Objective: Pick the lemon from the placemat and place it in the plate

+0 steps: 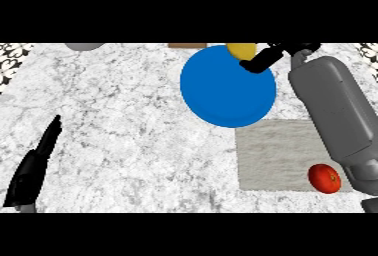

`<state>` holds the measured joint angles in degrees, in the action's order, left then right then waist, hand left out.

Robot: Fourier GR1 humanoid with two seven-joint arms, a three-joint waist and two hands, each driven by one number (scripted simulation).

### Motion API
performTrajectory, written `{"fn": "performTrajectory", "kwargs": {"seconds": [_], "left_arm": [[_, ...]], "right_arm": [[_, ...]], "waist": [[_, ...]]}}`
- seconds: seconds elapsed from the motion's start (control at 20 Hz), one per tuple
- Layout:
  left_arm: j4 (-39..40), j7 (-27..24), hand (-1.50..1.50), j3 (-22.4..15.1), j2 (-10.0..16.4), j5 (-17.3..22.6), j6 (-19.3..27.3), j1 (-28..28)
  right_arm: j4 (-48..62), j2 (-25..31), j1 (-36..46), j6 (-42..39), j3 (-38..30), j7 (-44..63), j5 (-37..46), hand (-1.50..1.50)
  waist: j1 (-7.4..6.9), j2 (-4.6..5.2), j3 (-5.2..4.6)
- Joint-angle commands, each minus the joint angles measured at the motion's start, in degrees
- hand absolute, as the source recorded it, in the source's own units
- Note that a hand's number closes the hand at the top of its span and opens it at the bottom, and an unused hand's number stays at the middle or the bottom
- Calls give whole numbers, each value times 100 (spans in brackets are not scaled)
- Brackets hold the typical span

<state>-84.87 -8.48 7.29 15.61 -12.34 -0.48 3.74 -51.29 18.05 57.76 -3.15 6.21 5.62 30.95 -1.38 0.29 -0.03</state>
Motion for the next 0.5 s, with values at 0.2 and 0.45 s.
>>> {"fn": "performTrajectory", "kwargs": {"seconds": [0.2,0.45], "left_arm": [[-407,528,0,81,149,192,-329,-162],[-79,6,0,-64,-114,-116,14,-133]], "right_arm": [[1846,-855,572,426,-22,-400,312,150],[2414,-1217,371,1213,-568,-254,51,-150]], "waist": [[-86,35,6],[-54,45,4]]}}
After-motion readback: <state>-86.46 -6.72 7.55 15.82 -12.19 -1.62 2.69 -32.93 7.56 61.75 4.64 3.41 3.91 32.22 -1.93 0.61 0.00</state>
